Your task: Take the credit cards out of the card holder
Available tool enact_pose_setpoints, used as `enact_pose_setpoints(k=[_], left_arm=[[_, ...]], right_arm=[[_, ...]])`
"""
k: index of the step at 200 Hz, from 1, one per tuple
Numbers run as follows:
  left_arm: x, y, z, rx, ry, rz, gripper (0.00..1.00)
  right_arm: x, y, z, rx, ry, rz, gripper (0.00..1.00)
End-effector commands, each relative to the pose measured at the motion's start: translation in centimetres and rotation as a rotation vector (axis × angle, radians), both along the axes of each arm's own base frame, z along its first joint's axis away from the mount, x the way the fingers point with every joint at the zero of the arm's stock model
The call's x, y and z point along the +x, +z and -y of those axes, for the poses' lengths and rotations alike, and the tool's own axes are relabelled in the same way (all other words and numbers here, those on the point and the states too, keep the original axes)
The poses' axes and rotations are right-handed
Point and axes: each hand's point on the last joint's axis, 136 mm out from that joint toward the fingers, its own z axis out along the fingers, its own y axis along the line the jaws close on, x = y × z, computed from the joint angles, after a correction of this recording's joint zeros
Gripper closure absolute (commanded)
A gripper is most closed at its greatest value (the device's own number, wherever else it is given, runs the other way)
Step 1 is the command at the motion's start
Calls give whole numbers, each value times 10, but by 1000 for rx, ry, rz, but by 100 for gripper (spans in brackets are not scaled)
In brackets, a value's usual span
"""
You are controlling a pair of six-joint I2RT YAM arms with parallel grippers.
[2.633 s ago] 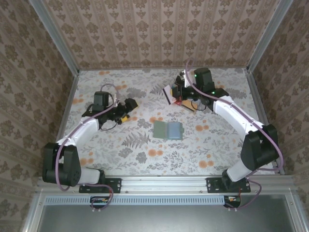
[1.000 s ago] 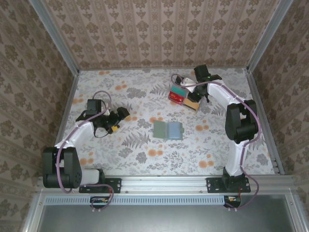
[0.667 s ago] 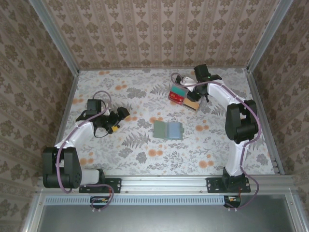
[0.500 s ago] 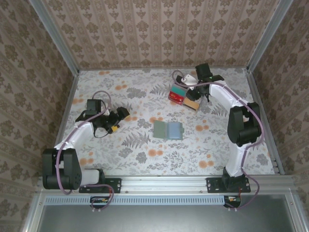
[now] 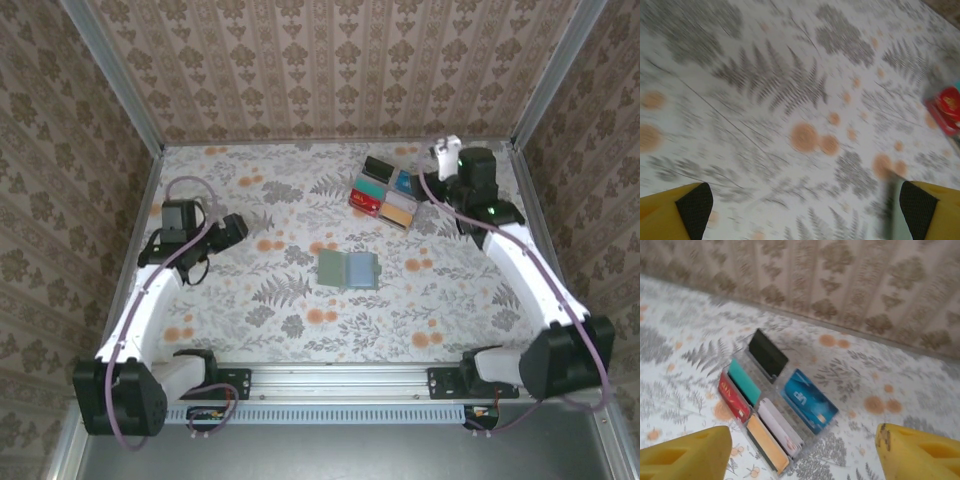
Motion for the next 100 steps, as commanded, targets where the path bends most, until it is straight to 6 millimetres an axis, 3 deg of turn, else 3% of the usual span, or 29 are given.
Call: enact_pose_setpoints(k=[1, 27, 55, 74, 100], left_arm=[[8, 10, -44, 268, 69, 91, 0], [10, 9, -70, 372, 155, 142, 0], [13, 10, -103, 498, 292, 208, 0], [15, 3, -120, 562, 350, 235, 0], [23, -12, -125, 610, 347, 285, 0]], right_arm=[[-21, -3, 34, 95, -213, 51, 13], [-45, -32, 60, 76, -341, 33, 1], [-60, -62, 93, 56, -529, 47, 0], [-63, -82, 99, 75, -581, 60, 0], [-59, -110, 103, 43, -587, 95, 0]])
